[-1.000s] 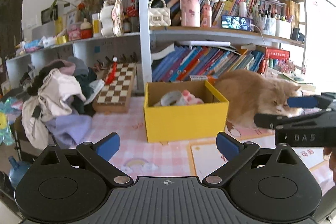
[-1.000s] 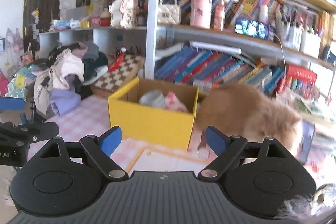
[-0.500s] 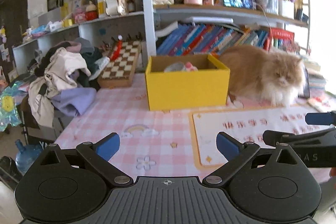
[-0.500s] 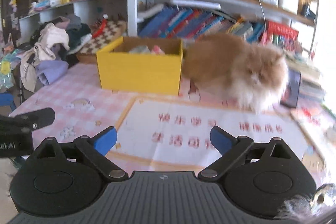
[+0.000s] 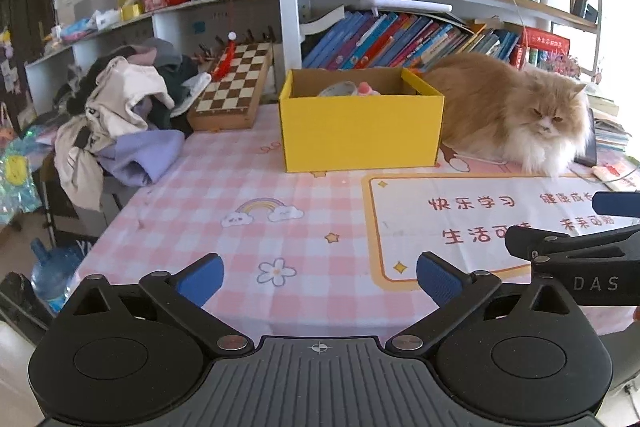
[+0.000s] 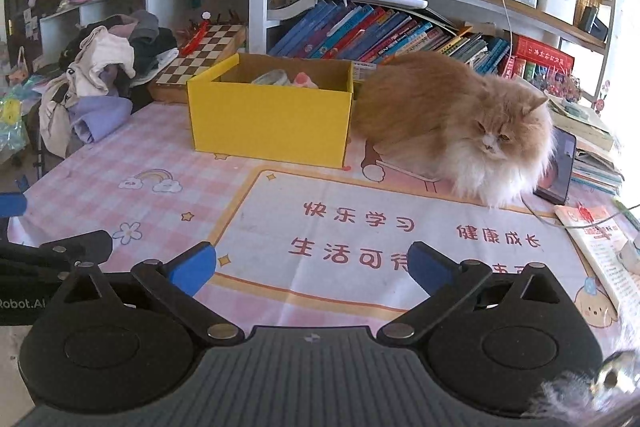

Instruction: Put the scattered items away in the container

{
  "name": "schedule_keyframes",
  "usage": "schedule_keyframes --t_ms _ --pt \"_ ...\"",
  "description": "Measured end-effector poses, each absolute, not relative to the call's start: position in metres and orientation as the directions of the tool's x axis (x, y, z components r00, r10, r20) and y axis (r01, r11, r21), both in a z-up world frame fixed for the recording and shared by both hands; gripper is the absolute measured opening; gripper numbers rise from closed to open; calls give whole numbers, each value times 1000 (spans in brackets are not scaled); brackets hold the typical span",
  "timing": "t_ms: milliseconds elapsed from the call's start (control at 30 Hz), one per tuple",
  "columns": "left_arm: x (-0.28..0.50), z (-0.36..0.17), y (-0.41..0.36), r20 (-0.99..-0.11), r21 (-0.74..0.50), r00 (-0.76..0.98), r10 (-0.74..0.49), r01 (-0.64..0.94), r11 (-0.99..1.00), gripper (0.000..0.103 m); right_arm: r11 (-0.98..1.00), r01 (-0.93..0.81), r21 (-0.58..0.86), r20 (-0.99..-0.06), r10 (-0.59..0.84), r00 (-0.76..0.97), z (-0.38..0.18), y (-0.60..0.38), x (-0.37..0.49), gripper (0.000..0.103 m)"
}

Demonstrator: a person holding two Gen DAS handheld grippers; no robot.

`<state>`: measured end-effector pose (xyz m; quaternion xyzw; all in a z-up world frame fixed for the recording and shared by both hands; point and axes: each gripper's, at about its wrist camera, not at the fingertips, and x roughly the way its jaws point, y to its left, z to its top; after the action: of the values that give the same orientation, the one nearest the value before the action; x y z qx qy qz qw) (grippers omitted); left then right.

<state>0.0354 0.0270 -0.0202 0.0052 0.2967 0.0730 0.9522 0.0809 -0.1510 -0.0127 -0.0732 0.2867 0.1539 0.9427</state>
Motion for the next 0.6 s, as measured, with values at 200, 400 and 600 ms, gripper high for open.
schedule_keyframes --t_ms 200,400,600 --pt "36 -20 24 -567 64 808 160 -150 987 103 941 -333 -58 -570 242 785 -12 -152 83 103" --pt "37 -20 23 -570 56 810 142 -133 989 103 945 -322 -51 -575 236 783 -13 -155 85 103" --pt "38 -19 20 -568 58 812 135 -125 991 103 946 -322 -45 -586 236 775 -15 -157 86 103"
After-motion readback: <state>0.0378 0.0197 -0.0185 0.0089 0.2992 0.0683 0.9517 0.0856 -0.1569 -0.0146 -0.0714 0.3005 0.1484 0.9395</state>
